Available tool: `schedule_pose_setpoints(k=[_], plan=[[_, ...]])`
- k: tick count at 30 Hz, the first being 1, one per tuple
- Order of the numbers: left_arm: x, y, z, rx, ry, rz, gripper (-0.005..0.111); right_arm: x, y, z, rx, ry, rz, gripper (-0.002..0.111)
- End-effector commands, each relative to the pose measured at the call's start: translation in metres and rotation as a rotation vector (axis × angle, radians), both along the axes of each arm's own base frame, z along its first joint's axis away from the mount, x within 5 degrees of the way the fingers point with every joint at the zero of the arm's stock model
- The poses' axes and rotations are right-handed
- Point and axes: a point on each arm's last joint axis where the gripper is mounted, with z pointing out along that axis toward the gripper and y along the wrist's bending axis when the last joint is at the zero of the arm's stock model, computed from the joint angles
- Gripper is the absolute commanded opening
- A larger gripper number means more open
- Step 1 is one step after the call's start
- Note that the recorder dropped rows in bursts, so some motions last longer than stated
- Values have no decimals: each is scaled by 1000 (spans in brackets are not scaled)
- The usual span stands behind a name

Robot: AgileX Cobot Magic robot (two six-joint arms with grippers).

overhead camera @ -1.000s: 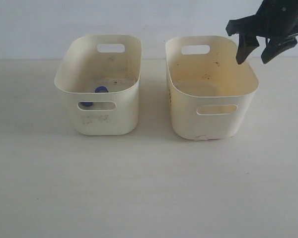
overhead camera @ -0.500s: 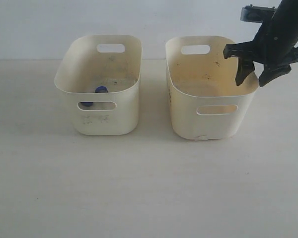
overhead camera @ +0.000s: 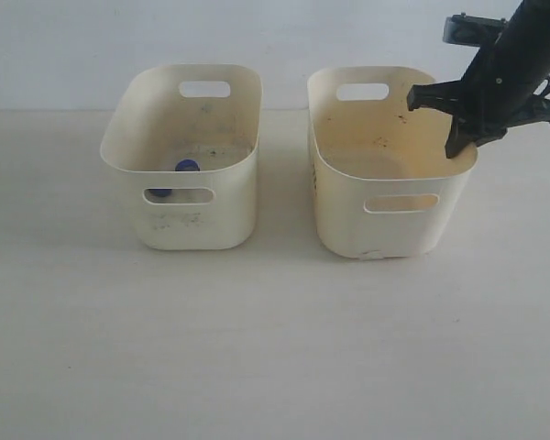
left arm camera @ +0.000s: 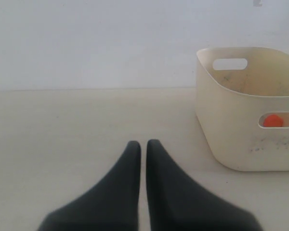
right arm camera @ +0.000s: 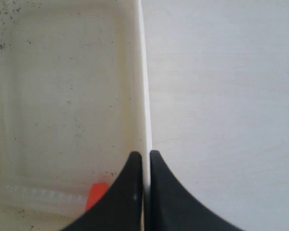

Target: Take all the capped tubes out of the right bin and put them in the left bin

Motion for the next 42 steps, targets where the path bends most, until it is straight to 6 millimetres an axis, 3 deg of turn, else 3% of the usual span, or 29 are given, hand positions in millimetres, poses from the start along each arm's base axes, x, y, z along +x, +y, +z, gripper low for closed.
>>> schedule_pose_setpoints(k=[1,9,16,23,36,42], plan=[[0,0,2,-16,-8,1,4,-1,3,5,52,41,-17,0],[0,0,2,-16,-8,1,4,0,5,35,68,83,-12,0],[0,0,2,-16,-8,1,4,-3,5,50,79,105,-23,0],[0,0,2,-16,-8,1,4,-6,18,67,234,77,-51,0],[0,0,2,-16,-8,1,4,-7,13,65,169,77,-38,0],[0,0,2,-16,-8,1,4,-22,13,29,164,206,-31,0]])
